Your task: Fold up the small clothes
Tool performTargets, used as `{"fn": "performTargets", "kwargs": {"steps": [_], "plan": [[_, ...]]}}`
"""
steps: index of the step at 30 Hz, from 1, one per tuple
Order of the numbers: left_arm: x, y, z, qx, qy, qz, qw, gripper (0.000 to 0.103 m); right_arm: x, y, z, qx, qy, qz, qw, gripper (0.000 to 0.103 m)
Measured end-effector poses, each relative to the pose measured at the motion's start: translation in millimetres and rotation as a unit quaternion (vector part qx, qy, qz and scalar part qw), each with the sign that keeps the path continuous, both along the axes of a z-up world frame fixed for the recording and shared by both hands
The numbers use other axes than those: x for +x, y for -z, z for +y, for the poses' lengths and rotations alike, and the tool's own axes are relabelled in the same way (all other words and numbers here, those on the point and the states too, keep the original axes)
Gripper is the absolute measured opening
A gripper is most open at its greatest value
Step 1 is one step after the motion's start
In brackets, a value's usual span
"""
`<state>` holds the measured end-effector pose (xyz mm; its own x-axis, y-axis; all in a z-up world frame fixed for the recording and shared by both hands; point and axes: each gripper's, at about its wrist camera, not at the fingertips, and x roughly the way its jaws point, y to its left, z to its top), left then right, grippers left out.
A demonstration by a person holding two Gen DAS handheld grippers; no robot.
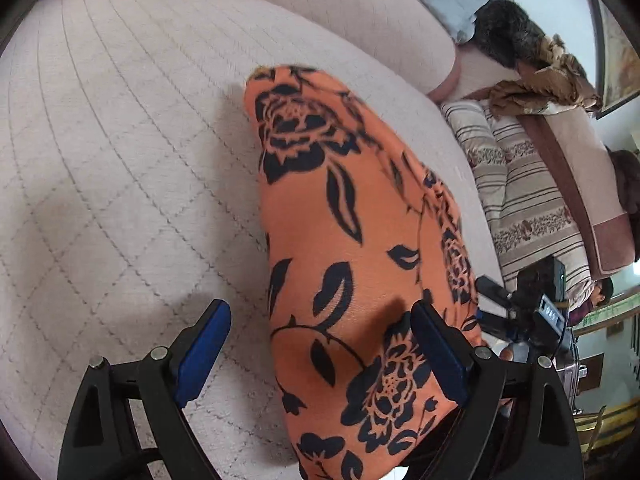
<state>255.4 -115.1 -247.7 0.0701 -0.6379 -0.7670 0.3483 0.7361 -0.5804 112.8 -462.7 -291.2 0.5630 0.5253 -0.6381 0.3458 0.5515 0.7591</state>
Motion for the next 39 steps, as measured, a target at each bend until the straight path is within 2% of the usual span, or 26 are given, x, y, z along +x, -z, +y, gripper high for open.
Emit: {"fn": "performTargets", "kwargs": {"steps": [2,4,9,12,17,19,22,29,36,39], "plan": [[1.1,5.9,-5.3,0.000,0.006,0.009,0.9999,0.091,2.6,3.8,-0.9,0.014,-0.006,-0.005,1.000,0.079],[-0.9,4.1,-11.6,0.004,0.021,-0.001,0.9998,0.091,9.4,10.1,0.5,0.026,-0.020,-0.003,0.999,0.079],[-3.6,4.3,-26.8,-0.005,0.038,-0.006,0.9993,0.091,23.0,11.0,14.0,0.020,-0.043,-0.008,0.999,0.077],[-7.3,3.1,-38.9,-0.005,0.044,-0.016,0.9989,0.091,33.9,10.0,30.5,0.015,-0.067,-0.009,0.998,0.064],[-7.6,-0.6,-40.7,0.001,0.030,-0.036,0.9989,0.075,40.0,-2.0,46.0,-0.030,-0.072,-0.016,0.997,0.049],[-6.6,-2.8,-37.6,0.003,0.022,-0.044,0.9988,0.064,40.1,-8.3,50.2,-0.049,-0.073,-0.020,0.996,0.047],[-8.9,-9.5,-33.2,0.007,0.016,-0.063,0.9979,0.054,40.0,-16.8,55.9,-0.072,-0.067,-0.032,0.995,0.045],[-8.7,-27.7,-8.5,0.010,-0.015,-0.095,0.9953,0.051,44.0,-35.6,74.0,-0.096,-0.054,-0.066,0.992,0.043],[-3.9,-46.1,35.2,0.014,-0.061,-0.132,0.9893,0.050,58.9,-57.5,116.9,-0.113,-0.068,-0.110,0.985,0.042],[-2.6,-51.4,56.7,0.010,-0.074,-0.139,0.9874,0.050,65.4,-64.0,132.8,-0.105,-0.071,-0.128,0.984,0.042]]}}
